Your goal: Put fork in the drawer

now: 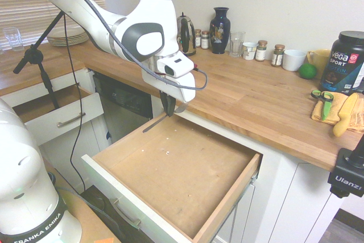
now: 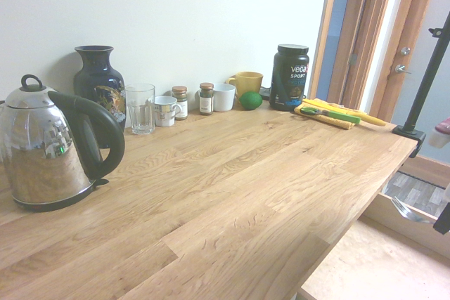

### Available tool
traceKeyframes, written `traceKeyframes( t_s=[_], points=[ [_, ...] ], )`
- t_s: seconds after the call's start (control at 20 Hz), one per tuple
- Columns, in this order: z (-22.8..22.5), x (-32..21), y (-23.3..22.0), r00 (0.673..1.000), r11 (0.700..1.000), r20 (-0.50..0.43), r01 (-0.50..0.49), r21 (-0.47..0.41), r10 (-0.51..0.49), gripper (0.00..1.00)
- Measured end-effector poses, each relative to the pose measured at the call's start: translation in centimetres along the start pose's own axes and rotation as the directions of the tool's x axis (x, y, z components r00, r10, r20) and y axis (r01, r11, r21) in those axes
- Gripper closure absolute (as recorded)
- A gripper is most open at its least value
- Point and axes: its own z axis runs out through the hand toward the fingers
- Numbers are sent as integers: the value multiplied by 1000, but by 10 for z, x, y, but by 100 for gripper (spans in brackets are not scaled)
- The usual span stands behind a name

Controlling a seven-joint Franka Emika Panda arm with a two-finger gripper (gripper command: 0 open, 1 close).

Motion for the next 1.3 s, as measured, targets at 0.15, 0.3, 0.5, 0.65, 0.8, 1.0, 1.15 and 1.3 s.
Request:
traceKeyframes(
  t_s=[0.15,0.3,0.5,0.65,0.8,1.0,1.15,1.3],
  points=[
    [31,5,-4,1000,1000,13,-1,-11,1,100],
    [57,13,-12,1000,1000,5,27,3,-27,100],
    [91,21,-20,999,999,2,46,-1,-46,100],
    [117,27,-16,999,998,-1,55,-24,-55,100],
    [142,26,-12,998,997,6,56,-48,-55,100],
    [165,18,-14,998,996,20,58,-67,-57,100],
    [173,12,-15,999,996,30,47,-71,-45,100],
    [179,8,-16,998,996,34,54,-76,-52,100]
  ],
)
